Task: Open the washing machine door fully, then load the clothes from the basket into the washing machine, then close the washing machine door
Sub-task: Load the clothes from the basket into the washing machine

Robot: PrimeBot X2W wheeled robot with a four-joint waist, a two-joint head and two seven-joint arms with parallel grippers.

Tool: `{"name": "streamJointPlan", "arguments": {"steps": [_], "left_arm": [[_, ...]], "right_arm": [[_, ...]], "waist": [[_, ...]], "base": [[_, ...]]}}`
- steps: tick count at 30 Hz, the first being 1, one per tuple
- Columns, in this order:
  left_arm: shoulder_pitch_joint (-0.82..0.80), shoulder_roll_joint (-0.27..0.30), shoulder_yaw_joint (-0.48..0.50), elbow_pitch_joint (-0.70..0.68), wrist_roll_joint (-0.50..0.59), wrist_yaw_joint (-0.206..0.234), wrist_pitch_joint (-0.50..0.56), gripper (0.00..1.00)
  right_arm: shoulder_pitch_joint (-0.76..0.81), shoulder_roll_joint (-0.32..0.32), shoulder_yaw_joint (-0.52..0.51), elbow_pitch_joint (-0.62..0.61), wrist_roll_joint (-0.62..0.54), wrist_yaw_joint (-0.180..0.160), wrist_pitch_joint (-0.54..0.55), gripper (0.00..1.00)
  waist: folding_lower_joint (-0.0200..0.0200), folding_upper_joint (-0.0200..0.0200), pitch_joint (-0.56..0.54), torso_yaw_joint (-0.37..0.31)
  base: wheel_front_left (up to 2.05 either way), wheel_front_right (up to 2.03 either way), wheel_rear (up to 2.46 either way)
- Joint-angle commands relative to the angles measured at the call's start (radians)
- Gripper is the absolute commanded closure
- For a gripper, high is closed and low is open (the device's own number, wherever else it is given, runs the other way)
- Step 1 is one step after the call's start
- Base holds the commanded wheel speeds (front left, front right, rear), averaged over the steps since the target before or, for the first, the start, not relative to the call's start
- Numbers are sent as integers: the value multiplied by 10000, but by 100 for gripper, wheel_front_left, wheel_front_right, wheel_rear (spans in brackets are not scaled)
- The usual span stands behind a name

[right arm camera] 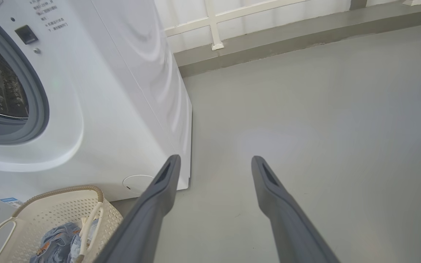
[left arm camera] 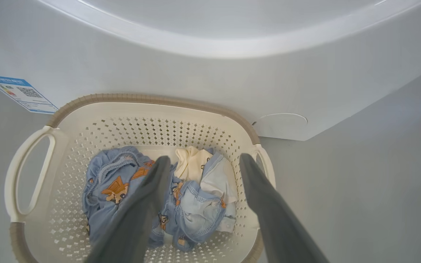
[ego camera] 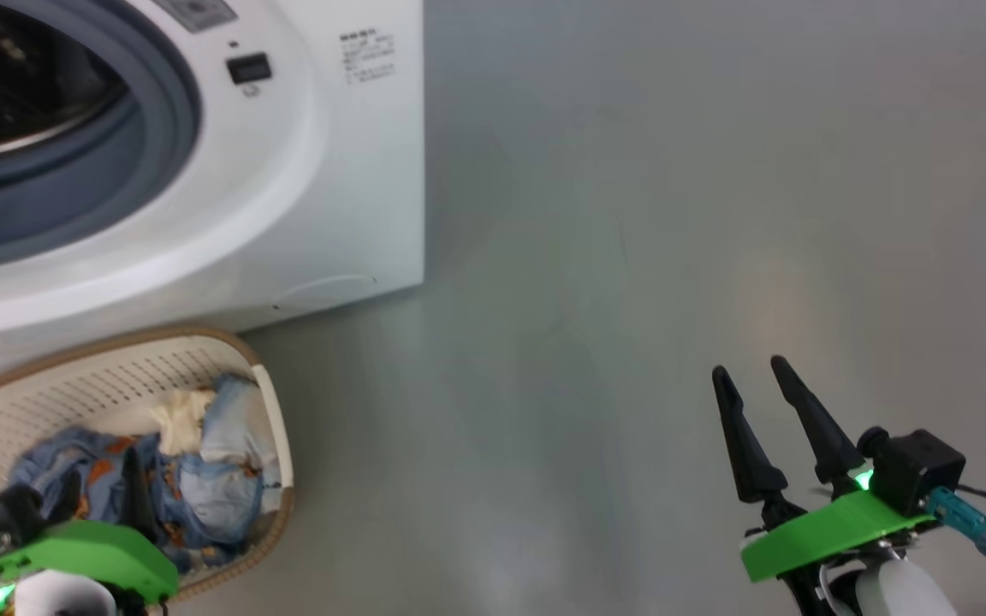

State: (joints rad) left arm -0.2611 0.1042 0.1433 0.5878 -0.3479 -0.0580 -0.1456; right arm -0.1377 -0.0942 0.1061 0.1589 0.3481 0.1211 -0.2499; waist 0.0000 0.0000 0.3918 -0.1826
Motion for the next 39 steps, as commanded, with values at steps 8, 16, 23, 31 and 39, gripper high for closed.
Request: {"name": "streamJointPlan", "arguments": {"steps": [8,16,23,31,39], "left_arm": [[-1131,700,-26,1018,-46,-162,926,0],[-2055,1152,-303,2128,118,-225,1152,0],[-2816,1325,-369,3044,22,-322,894,0],[-3478,1381,-393,3903,-195,-437,758,0],[-4284,1461,-537,4776,-456,-603,644,0]], "right_arm": [[-577,52,259,-287,1,96,-118,0],[-960,32,272,-453,44,96,-118,0],[-1172,-60,210,-605,15,96,-118,0],[-1284,-144,136,-745,-16,96,-118,0],[-1372,-287,-16,-909,-28,96,-118,0]], "waist": [[0,0,1455,-430],[0,0,2208,-485],[0,0,2762,-548],[0,0,3339,-604],[0,0,3939,-602]], "base": [[0,0,0],[0,0,0],[0,0,0],[0,0,0],[0,0,0]]}}
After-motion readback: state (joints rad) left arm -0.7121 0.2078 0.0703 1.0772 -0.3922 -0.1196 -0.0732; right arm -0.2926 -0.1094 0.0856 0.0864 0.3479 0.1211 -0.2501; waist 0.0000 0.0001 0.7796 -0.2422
